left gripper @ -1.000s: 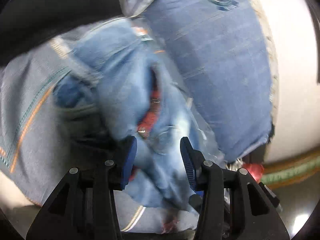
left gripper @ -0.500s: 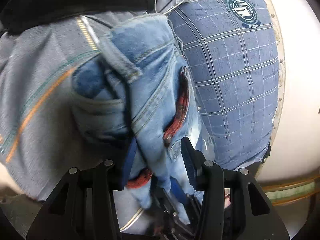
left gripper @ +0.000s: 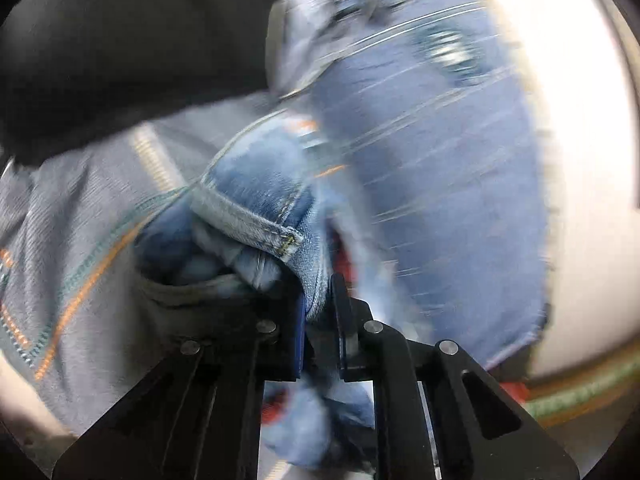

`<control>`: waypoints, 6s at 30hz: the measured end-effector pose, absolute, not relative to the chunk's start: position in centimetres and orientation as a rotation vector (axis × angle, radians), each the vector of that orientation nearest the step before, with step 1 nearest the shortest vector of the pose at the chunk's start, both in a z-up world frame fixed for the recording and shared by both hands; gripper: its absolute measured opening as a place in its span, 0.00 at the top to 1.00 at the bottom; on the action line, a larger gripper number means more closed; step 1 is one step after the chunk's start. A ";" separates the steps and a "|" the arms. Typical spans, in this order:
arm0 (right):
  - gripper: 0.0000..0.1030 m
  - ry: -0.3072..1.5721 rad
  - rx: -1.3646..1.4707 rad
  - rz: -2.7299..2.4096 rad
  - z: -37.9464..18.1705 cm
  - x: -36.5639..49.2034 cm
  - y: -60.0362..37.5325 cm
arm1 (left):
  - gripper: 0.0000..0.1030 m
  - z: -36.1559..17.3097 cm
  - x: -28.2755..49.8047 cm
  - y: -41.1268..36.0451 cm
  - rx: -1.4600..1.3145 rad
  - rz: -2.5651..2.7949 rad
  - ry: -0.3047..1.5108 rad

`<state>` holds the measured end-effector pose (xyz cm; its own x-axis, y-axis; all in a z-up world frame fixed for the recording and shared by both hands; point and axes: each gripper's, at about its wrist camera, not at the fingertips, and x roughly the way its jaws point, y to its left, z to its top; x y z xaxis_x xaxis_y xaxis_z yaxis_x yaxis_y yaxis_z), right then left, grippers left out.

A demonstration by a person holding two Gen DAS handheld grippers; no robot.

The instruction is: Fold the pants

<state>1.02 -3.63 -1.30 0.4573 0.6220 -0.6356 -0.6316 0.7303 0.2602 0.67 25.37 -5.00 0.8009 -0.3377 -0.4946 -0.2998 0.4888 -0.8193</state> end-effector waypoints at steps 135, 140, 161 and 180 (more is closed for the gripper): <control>0.66 0.804 1.174 0.121 -6.0 -1.7 -47.3 | 0.80 -5.8 2.4 -25.3 0.097 -0.745 0.951; 0.66 0.816 1.154 0.278 -5.6 -0.3 -45.5 | 0.81 -2.6 2.1 -20.6 -0.109 -0.750 0.915; 0.57 0.913 1.196 0.335 -8.2 1.7 -42.9 | 0.69 -5.5 -0.1 -20.3 -0.102 -0.819 0.969; 0.57 0.872 1.280 0.511 -8.1 1.6 -42.6 | 0.70 -7.1 0.5 -26.1 0.234 -0.675 0.879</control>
<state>1.62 -42.58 -8.05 0.5927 0.7578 -0.2730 0.1321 0.2429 0.9610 0.52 -26.09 -7.05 0.4486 -0.4476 -0.7736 0.6318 0.7710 -0.0797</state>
